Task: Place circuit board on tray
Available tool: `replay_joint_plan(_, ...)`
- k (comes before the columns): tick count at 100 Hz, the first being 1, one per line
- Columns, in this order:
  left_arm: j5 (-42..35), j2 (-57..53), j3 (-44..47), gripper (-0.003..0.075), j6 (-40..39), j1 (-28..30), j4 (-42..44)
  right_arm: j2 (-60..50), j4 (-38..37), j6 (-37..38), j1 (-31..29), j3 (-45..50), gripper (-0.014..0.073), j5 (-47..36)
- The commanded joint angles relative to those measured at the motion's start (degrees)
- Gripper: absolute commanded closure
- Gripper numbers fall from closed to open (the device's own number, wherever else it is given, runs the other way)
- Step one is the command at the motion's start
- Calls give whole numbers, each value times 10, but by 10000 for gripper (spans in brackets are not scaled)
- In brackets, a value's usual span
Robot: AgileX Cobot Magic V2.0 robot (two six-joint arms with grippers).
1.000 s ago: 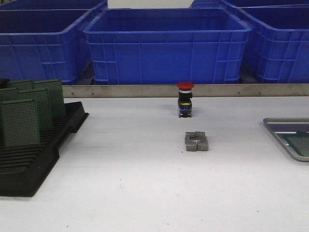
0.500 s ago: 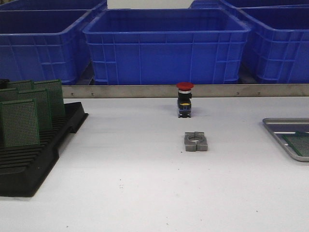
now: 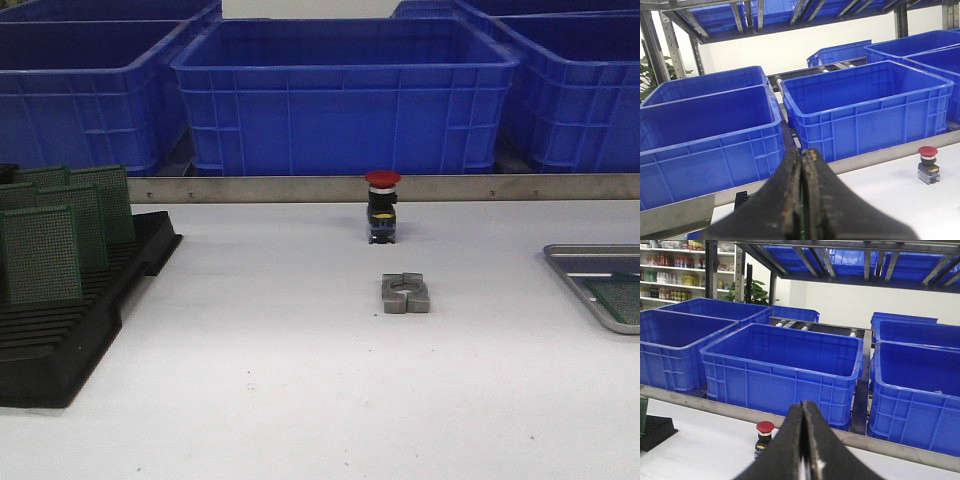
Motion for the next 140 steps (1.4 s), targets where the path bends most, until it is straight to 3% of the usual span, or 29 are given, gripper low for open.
replay_joint_plan(1, -21, 5, -15, 741, -6, 0, -7, 4, 11, -7, 1, -13, 653, -12)
replay_joint_plan(79, -22, 5, -9, 741, -6, 0, -6, 4, 11, -7, 1, -13, 653, -12)
replay_joint_plan(90, -38, -9, 1, 741, -15, 14, 44, 4, 11, -7, 1, -13, 653, -12)
replay_joint_plan(97, -34, -18, 10, 741, -111, 34, 128, 4, 11, -7, 1, -13, 653, -12)
replay_joint_plan(107, -10, -38, 34, 741, -374, 66, 324, 4, 11, -7, 1, -13, 653, -12)
replay_joint_plan(114, -1, -59, 59, 741, -511, 82, 441, 4, 11, -7, 1, -13, 653, -12)
replay_joint_plan(135, -43, -126, 172, 741, -634, 107, 487, 4, 11, -7, 1, -13, 653, -12)
replay_joint_plan(140, 31, -124, 162, 741, -635, 108, 511, 5, 11, -7, 1, -13, 653, -13)
